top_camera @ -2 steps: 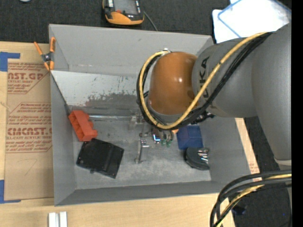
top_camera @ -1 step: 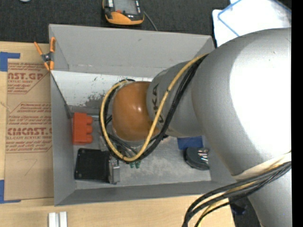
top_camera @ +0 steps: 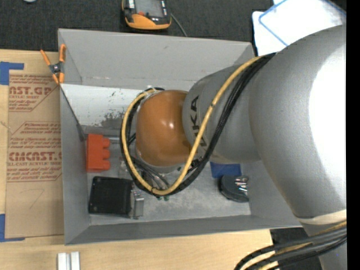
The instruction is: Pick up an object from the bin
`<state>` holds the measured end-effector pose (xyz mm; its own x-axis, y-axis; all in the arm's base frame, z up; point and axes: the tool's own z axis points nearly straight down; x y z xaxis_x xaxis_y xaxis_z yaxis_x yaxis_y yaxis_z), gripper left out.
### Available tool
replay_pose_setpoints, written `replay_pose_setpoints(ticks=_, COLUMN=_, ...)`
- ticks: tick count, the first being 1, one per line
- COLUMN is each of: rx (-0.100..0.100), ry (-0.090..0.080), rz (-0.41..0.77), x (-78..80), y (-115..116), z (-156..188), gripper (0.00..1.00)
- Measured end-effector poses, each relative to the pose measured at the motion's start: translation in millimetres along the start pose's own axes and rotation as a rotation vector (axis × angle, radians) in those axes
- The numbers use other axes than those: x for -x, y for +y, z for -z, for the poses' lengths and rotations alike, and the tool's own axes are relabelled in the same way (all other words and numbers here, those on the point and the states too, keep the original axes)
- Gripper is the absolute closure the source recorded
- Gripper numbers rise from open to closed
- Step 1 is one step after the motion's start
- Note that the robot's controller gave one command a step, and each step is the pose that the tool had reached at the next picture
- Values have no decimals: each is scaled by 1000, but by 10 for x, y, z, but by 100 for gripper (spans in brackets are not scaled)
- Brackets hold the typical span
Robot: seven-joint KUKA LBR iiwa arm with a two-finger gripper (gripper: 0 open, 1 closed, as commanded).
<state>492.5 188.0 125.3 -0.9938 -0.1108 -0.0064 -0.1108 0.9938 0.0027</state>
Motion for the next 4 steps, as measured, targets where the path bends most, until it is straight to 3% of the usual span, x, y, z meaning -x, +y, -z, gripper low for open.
replay_pose_setpoints(ticks=1, rx=0, ry=6, rz=22, x=164, y=-109, z=-494, gripper=0)
replay_pose_setpoints(ticks=2, rx=-7, ry=-19, rz=109, x=-45, y=54, z=-525, gripper=0)
replay_pose_setpoints(ticks=3, rx=-11, ry=-8, rz=103, x=-40, y=223, z=-512, gripper=100)
replay_pose_setpoints(ticks=4, rx=-10, ry=-8, rz=103, x=-40, y=225, z=-509, gripper=100)
